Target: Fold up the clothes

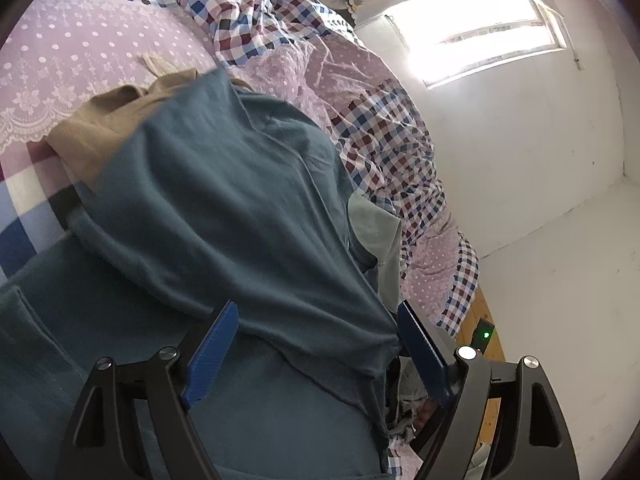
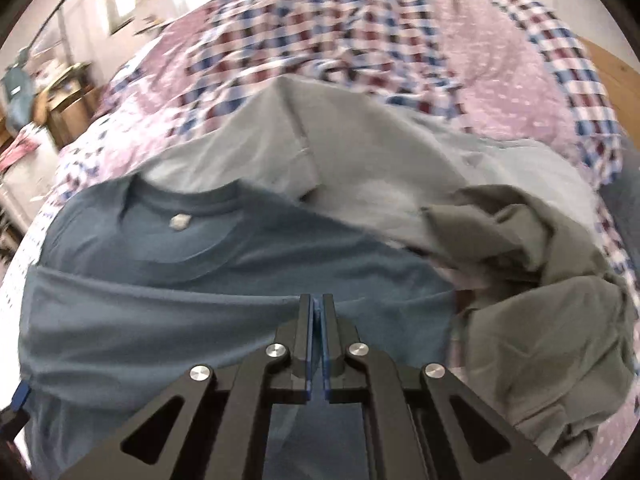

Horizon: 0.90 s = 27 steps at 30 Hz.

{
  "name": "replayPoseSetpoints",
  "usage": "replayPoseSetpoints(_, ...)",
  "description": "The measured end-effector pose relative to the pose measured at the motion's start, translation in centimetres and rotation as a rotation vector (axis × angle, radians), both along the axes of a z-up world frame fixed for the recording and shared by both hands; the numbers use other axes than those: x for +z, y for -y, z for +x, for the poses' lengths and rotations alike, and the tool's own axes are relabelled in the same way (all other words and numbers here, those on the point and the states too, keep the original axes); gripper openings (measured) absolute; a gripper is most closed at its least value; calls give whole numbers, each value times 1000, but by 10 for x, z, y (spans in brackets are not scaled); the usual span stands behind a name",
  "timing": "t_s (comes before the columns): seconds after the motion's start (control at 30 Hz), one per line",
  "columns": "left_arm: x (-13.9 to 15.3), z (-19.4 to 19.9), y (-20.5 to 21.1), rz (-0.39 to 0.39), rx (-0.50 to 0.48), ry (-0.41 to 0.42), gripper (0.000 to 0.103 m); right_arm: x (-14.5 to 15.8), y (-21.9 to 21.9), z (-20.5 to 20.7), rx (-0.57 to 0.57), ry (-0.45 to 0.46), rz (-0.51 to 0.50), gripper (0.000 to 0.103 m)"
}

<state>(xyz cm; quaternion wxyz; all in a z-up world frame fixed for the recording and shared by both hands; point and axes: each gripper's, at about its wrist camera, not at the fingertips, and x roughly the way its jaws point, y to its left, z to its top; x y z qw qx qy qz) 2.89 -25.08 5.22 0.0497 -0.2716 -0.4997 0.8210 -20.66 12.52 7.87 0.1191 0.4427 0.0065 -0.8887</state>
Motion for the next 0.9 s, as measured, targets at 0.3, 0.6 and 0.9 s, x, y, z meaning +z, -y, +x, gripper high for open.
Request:
replayPoseSetpoints(0.3, 14, 20, 40, -176, 177, 47, 85, -15, -25, 8, -77, 72, -141, 46)
replayPoseSetpoints(0.6, -6, 43, 98, -135, 258, 147, 84, -27, -26, 63, 41, 130, -240, 46)
replayPoseSetpoints(0.9, -13, 15, 62, -314, 57, 282, 82, -38, -28, 71, 58, 161, -251, 46)
